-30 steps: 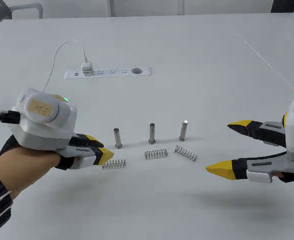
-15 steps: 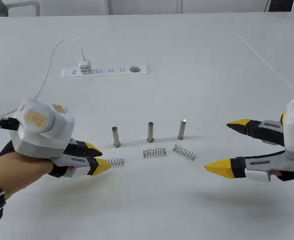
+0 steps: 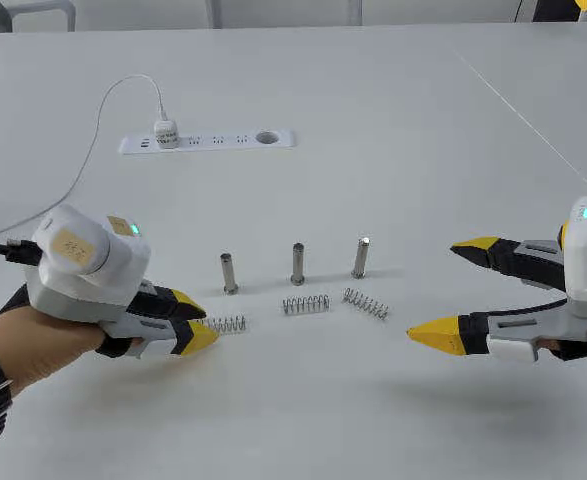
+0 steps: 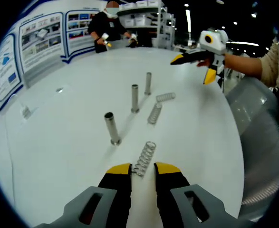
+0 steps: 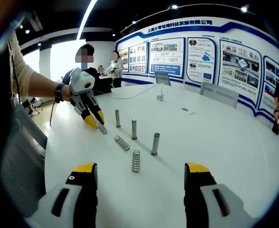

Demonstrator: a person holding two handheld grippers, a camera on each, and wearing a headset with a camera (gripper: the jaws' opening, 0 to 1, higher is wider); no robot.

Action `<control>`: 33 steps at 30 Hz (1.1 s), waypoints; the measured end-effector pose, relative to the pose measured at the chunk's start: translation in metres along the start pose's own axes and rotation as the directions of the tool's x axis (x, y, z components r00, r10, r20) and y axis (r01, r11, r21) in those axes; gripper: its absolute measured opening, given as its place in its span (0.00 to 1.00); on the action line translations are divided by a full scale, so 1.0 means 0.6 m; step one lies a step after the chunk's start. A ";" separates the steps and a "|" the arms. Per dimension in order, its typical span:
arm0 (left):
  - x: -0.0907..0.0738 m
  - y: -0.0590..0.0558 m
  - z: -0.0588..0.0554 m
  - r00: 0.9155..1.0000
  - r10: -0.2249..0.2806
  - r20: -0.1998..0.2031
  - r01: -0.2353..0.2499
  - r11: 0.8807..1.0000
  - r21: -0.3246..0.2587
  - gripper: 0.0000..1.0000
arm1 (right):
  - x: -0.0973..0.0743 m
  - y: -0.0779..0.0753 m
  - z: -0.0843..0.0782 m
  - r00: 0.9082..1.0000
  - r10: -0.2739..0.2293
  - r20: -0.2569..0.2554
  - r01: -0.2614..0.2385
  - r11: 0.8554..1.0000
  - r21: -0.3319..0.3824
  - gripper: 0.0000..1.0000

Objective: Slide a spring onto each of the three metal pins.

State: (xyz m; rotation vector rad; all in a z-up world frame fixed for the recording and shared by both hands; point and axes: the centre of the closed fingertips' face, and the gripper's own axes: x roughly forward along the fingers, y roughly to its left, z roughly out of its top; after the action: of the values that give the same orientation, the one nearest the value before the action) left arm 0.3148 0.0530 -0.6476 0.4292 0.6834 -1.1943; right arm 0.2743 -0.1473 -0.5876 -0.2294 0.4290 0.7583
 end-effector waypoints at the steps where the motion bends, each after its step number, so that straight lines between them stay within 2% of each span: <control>1: 0.000 0.000 0.000 1.000 0.001 -0.001 -0.001 1.000 0.001 0.19 | 0.000 0.000 0.000 1.000 0.000 0.001 0.000 1.000 0.000 0.76; 13: 0.003 -0.003 -0.014 1.000 0.004 -0.017 -0.004 1.000 0.021 0.15 | 0.000 0.000 0.002 1.000 -0.001 0.002 0.001 1.000 0.000 0.75; 14: 0.005 0.000 -0.010 1.000 0.015 -0.001 -0.015 0.999 0.035 0.14 | 0.000 0.000 0.002 1.000 -0.001 0.001 0.001 1.000 -0.001 0.75; 15: 0.004 -0.002 -0.014 1.000 0.015 -0.010 -0.014 1.000 0.025 0.14 | 0.000 0.000 0.001 1.000 -0.001 0.001 0.001 1.000 -0.001 0.75; 24: 0.004 -0.002 -0.015 1.000 0.023 -0.013 -0.022 0.998 0.060 0.11 | 0.001 0.000 0.001 1.000 0.002 0.001 -0.002 1.000 -0.002 0.75; 33: -0.006 -0.011 -0.007 1.000 0.019 0.003 -0.019 0.998 0.054 0.10 | 0.001 0.005 0.006 1.000 0.009 0.001 -0.009 1.000 -0.012 0.73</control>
State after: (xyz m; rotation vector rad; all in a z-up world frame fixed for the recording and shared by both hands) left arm 0.3066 0.0558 -0.6480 0.4790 0.6449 -1.1971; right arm 0.2736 -0.1435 -0.5851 -0.2387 0.4251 0.7695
